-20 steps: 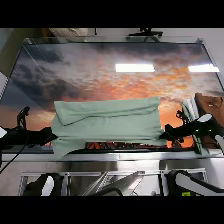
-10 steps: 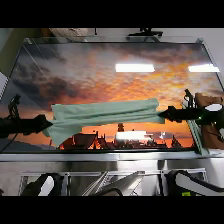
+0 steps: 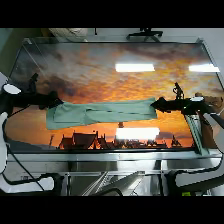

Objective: Fold the shirts.

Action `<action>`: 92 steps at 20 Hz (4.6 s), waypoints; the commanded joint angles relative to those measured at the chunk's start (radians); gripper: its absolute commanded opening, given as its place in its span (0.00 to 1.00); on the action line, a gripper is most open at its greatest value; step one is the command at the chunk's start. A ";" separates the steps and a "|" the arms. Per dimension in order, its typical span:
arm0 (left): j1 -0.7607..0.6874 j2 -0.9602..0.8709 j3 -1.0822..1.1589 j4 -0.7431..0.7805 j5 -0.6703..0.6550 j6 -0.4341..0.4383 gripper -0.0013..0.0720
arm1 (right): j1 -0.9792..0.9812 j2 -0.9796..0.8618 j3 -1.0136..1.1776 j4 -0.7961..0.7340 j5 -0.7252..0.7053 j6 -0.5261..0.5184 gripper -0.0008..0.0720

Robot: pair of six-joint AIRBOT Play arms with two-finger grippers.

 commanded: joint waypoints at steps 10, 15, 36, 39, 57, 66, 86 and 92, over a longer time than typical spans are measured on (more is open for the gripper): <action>0.077 -0.191 0.288 -0.018 -0.291 -0.078 0.97 | -0.090 -0.129 0.128 -0.099 0.109 0.031 0.89; -0.003 -0.191 0.288 -0.019 -0.316 -0.089 0.97 | 0.047 -0.163 0.129 -0.098 0.109 0.032 0.87; -0.948 -0.607 0.558 -0.306 0.351 -0.092 0.04 | 0.041 0.287 0.543 -0.124 0.578 0.353 0.04; -0.875 -0.575 0.688 -0.298 0.092 -0.091 0.04 | 0.042 0.278 0.543 -0.128 0.577 0.364 0.04; 0.153 0.434 0.359 -0.299 -0.412 -0.018 0.04 | 1.036 -0.250 0.469 0.012 -0.479 0.154 0.81; 0.318 0.608 0.194 -0.306 -0.354 0.077 0.04 | 0.578 -0.035 0.486 -0.217 0.045 0.294 0.88; 0.249 0.608 0.193 -0.304 -0.361 0.077 0.04 | 0.450 -0.161 0.272 -0.214 0.121 0.270 0.98; 0.249 0.608 0.193 -0.304 -0.362 0.077 0.04 | 0.465 -0.193 0.282 -0.100 0.175 0.174 0.04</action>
